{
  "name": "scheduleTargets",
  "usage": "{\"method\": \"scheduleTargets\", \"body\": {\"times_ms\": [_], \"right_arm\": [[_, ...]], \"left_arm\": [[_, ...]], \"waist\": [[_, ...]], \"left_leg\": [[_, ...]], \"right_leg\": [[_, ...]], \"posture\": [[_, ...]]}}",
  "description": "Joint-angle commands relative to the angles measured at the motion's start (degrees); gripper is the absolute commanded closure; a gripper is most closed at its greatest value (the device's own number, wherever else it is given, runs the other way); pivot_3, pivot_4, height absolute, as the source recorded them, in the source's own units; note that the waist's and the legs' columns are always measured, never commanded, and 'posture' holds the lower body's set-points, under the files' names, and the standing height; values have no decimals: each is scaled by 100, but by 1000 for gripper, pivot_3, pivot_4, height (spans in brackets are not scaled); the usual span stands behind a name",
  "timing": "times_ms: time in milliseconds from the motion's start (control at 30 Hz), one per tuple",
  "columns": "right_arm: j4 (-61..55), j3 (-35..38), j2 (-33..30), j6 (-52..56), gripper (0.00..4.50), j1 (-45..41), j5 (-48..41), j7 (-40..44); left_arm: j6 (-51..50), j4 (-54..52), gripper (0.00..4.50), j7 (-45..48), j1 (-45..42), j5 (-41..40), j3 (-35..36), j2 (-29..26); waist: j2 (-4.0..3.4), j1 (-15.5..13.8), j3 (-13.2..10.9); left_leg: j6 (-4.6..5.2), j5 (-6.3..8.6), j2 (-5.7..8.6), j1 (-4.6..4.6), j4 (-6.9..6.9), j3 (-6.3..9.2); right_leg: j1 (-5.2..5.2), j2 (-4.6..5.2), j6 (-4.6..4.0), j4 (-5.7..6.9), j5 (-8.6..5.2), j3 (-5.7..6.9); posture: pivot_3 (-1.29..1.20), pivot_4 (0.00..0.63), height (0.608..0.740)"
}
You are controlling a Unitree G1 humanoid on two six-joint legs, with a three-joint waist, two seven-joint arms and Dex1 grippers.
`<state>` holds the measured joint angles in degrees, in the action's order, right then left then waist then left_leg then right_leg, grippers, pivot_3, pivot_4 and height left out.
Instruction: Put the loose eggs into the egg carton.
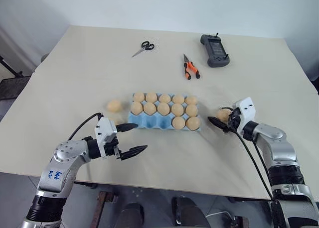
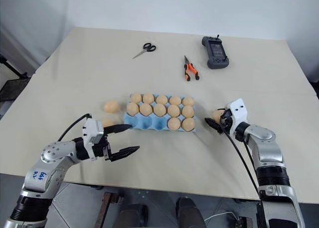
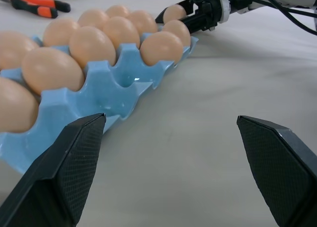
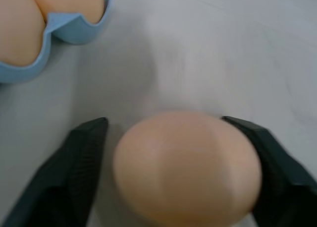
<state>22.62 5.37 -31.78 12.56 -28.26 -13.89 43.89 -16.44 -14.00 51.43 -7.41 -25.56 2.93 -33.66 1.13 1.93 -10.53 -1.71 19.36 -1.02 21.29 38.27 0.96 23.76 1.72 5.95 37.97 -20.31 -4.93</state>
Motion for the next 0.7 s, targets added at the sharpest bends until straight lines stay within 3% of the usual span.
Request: {"method": "scheduleTargets", "body": {"times_ms": [33,233,433,700], "right_arm": [[-103,72,43,-136,1983,36,-112,162],[-1460,-116,206,385,2070,90,-486,383],[-2864,-1097,924,1852,2070,-450,-535,-92],[-2992,-1888,1445,2291,2070,-734,-188,-448]], "left_arm": [[-1,-337,0,-92,105,-147,252,-38],[30,-307,0,-376,556,-180,891,-108],[112,-154,0,-448,1112,-210,1505,-199],[120,-166,0,-497,1182,-170,1501,-102]], "waist": [[0,0,0],[0,33,0],[0,158,0],[1,55,0]], "left_leg": [[0,0,0,0,1,0],[18,6,-3,-4,1,0],[15,-8,-7,-19,-2,6],[25,-16,27,-6,-3,26]], "right_leg": [[0,0,0,0,0,0],[-3,-4,0,5,0,0],[-2,-6,-13,34,8,5],[-4,54,-13,23,11,76]], "posture": [[0,150,740],[0,150,740],[0,150,740],[0,150,740]]}}
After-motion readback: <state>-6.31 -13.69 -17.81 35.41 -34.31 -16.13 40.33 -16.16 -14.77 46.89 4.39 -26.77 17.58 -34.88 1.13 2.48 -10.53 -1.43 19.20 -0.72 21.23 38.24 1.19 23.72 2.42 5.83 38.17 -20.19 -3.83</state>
